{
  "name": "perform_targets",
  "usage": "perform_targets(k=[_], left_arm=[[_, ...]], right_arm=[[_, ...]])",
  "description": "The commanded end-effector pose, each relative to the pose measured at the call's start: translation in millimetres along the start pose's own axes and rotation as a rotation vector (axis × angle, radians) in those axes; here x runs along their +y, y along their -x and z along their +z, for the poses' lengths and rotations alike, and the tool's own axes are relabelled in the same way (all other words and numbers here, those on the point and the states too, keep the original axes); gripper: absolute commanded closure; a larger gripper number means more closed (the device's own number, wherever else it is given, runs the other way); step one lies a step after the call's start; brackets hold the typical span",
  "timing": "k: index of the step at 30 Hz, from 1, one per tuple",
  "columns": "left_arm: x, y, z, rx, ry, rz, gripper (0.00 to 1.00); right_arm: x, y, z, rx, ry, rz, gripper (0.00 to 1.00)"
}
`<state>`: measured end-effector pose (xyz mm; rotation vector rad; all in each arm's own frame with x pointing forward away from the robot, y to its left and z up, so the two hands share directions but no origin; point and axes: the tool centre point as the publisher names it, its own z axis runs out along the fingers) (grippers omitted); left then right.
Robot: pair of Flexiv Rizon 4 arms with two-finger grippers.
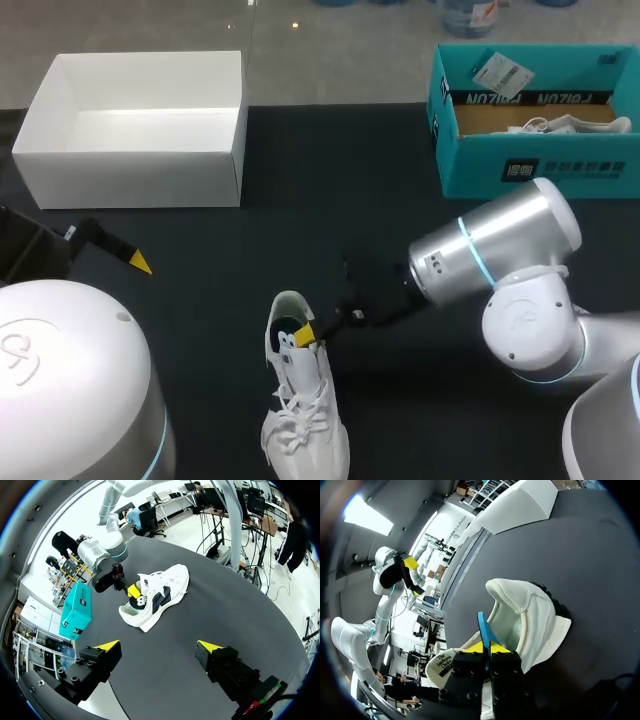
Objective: Take the shoe out of the shoebox, open the shoe tongue, remove and reinsert the insole, then place the shoe into the shoebox
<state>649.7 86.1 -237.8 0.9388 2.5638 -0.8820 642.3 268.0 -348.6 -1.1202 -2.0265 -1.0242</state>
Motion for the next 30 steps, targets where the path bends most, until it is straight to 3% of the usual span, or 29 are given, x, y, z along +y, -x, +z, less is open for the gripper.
perform_targets(k=[1, 6, 7, 8, 9, 10, 25, 30], left_arm=[[0, 0.2, 0, 0.003, 0.001, 0.0, 0.0], [0, 0.2, 0, 0.003, 0.001, 0.0, 0.0], [0, 0.2, 0, 0.003, 0.001, 0.0, 0.0], [0, 0.2, 0, 0.003, 0.001, 0.0, 0.0], [0, 0.2, 0, 0.003, 0.001, 0.0, 0.0], [0, 0.2, 0, 0.003, 0.001, 0.0, 0.0], [0, 0.2, 0, 0.003, 0.001, 0.0, 0.0], [0, 0.2, 0, 0.003, 0.001, 0.0, 0.0]], right_arm=[[-11.8, 2.4, 11, 0.004, 0.014, 0.01, 1.0], [-8.5, 3.8, 10, 0.0, 0.014, 0.016, 0.99], [-6.9, 2.9, 8, -0.004, 0.017, 0.014, 0.85], [-3.4, 0.6, 6, -0.011, 0.024, 0.01, 0.55], [-1.7, 0.1, 4, -0.016, 0.027, 0.006, 0.07], [2.3, -0.5, 0, -0.022, 0.034, -0.006, 0.0], [44.6, -20.6, -47, -0.139, 0.074, -0.106, 0.0], [50.6, -31.9, -62, -0.226, 0.069, -0.018, 0.0]])
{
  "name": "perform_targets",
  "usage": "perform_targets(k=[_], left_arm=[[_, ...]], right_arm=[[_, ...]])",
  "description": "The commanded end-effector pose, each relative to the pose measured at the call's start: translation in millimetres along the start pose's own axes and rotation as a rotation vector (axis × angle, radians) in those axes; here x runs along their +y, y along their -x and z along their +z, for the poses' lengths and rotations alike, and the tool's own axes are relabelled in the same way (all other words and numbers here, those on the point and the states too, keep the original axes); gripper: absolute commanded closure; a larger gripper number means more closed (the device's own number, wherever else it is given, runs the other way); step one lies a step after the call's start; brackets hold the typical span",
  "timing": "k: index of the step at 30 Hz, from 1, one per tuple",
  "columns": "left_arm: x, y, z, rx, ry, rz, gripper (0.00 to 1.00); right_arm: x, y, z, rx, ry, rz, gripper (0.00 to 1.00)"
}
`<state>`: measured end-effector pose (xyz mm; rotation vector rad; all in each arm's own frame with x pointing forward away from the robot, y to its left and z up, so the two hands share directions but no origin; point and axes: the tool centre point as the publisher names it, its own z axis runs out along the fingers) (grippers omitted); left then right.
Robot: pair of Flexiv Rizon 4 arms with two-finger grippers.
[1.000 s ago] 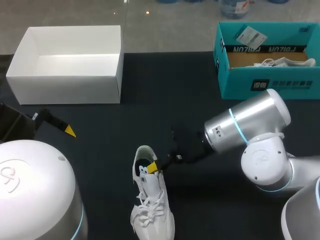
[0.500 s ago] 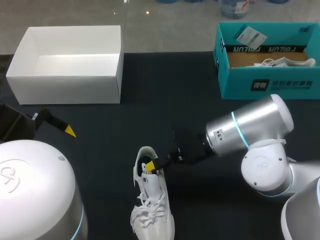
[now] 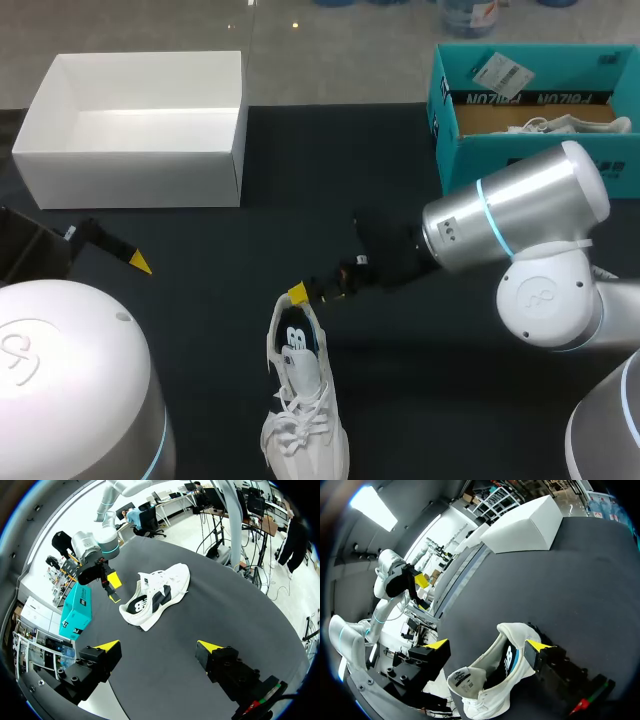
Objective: Take the shoe out of the shoebox, open the shoe tongue, remove and reinsert the insole, then place the shoe into the shoebox
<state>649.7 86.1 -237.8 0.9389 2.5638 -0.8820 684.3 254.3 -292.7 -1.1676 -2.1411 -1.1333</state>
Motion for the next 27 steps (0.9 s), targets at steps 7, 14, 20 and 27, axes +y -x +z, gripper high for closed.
perform_targets(k=[7, 14, 20, 27], left_arm=[[0.3, 0.2, -0.2, 0.003, 0.001, 0.0, 0.0], [0.3, 0.2, -0.2, 0.003, 0.001, 0.0, 0.0], [0.3, 0.2, -0.2, 0.003, 0.001, 0.0, 0.0], [0.3, 0.2, -0.2, 0.003, 0.001, 0.0, 0.0]], right_arm=[[-6.4, -14.4, -28.0, -0.369, -0.261, 0.399, 0.0], [-6.4, -14.4, -28.0, -0.369, -0.261, 0.399, 0.0], [-6.4, -14.4, -28.0, -0.369, -0.261, 0.399, 0.0], [-4.4, -16.8, -27.2, -0.423, -0.281, 0.424, 0.0]])
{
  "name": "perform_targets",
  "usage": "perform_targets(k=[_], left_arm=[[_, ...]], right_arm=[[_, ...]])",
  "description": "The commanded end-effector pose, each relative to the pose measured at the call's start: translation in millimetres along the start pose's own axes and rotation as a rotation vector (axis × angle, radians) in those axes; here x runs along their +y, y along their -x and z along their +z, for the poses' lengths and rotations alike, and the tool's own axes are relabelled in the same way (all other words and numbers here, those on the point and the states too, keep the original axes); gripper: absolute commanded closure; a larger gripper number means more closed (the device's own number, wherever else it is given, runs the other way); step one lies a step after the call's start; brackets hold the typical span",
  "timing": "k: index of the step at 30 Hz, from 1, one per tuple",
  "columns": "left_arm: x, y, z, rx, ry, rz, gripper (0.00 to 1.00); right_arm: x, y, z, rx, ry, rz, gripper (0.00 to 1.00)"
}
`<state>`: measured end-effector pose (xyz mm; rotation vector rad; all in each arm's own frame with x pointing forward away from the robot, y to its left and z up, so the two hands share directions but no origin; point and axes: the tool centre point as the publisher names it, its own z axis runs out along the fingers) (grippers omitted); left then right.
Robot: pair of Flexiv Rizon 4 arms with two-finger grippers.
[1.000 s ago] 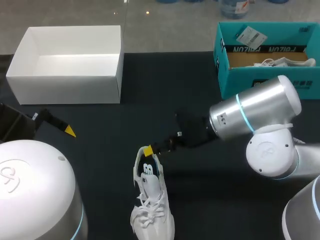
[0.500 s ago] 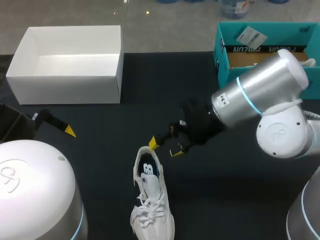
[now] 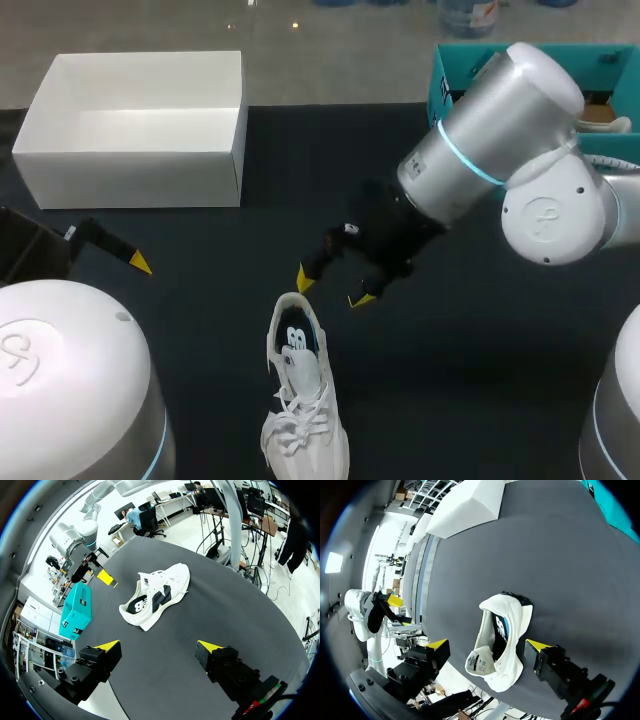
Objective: Take the shoe out of the shoebox, open the shoe tongue, remove and reinsert the insole, then place the shoe into the shoebox
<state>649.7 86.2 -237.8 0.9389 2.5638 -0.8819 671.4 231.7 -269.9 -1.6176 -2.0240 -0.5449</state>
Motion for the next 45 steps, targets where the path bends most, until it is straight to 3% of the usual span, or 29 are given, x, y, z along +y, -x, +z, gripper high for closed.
perform_targets(k=[1, 2, 3, 4, 5, 11, 21, 27, 45], left_arm=[[0, 0.2, 0, 0.003, 0.001, 0.0, 0.0], [0, 0.2, 0, 0.003, 0.001, 0.0, 0.0], [0, 0.2, 0, 0.003, 0.001, 0.0, 0.0], [0, 0.2, 0, 0.003, 0.001, 0.0, 0.0], [0, 0.2, 0, 0.003, 0.001, 0.0, 0.0], [0, 0.2, 0, 0.003, 0.001, 0.0, 0.0], [0, 0.2, 0, 0.003, 0.001, 0.0, 0.0], [0, 0.2, 0, 0.003, 0.001, 0.0, 0.0], [0, 0.2, 0, 0.003, 0.001, 0.0, 0.0]], right_arm=[[2.7, -9.8, 3, -0.204, -0.02, 0.046, 0.0], [4.2, -13.7, 4, -0.245, -0.031, 0.062, 0.18], [5.4, -15.4, 6, -0.271, -0.036, 0.091, 0.55], [5.4, -16.3, 7, -0.3, -0.038, 0.095, 0.69], [6.1, -17.8, 10, -0.334, -0.066, 0.117, 1.0], [12.1, -21.4, 28, -0.468, -0.129, 0.19, 1.0], [14.5, -14.2, 49, -0.572, -0.11, 0.224, 1.0], [3.5, 0.2, 62, -0.588, -0.078, 0.247, 1.0], [-6.4, 13.9, 88, -0.644, 0.016, 0.21, 1.0]])
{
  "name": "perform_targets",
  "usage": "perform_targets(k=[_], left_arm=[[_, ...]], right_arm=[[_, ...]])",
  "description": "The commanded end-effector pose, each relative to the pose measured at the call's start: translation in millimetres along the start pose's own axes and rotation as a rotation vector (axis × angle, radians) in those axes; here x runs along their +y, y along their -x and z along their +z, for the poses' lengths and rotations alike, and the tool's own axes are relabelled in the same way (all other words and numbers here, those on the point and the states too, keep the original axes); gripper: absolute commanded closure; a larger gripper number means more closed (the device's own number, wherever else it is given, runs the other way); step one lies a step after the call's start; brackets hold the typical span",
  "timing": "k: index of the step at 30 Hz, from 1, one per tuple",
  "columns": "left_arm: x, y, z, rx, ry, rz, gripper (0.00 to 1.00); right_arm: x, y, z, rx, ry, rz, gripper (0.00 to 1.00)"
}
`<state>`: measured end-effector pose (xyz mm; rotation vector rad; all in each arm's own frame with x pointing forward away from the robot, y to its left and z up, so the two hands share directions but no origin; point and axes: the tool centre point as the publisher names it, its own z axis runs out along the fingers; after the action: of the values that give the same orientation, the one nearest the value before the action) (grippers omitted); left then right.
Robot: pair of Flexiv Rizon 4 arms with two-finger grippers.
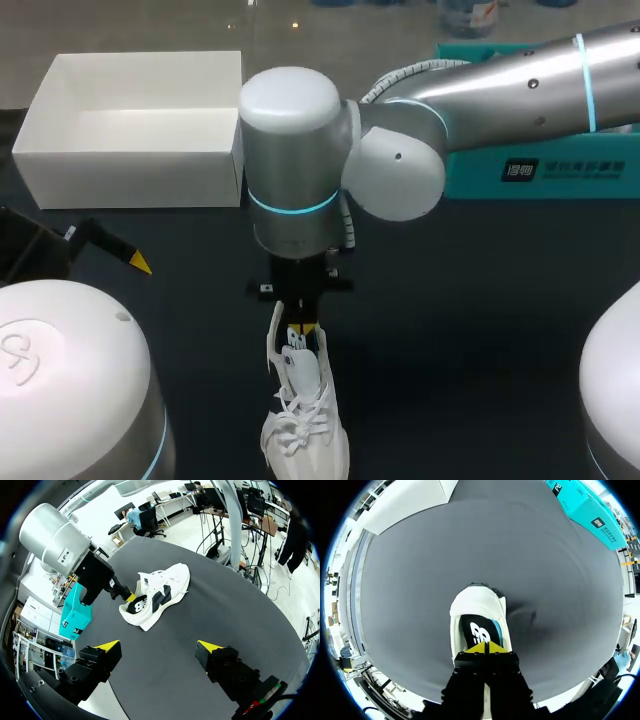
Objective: Take the shoe out of the shoebox, open the shoe tongue, remove and reinsert the insole, then place the shoe into the shoebox
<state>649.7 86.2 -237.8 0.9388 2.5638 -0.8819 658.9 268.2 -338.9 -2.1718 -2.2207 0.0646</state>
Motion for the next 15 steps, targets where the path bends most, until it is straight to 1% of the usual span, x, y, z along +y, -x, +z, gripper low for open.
perform_targets(k=[1, 4, 10, 13, 15], left_arm=[[0, 0.2, 0, 0.003, 0.001, 0.0, 0.0], [0, 0.2, 0, 0.003, 0.001, 0.0, 0.0], [0, 0.2, 0, 0.003, 0.001, 0.0, 0.0], [0, 0.2, 0, 0.003, 0.001, 0.0, 0.0], [0, 0.2, 0, 0.003, 0.001, 0.0, 0.0]], right_arm=[[-1.7, -3.2, 13, -0.003, 0.011, 0.004, 1.0], [-1.0, -5.3, 28, 0.024, 0.009, 0.002, 1.0], [-1.9, -15.3, 58, 0.067, -0.012, -0.016, 1.0], [-4.2, -14.1, 67, 0.077, -0.011, -0.012, 1.0], [-4.7, -13.7, 69, 0.09, -0.009, -0.014, 1.0]])
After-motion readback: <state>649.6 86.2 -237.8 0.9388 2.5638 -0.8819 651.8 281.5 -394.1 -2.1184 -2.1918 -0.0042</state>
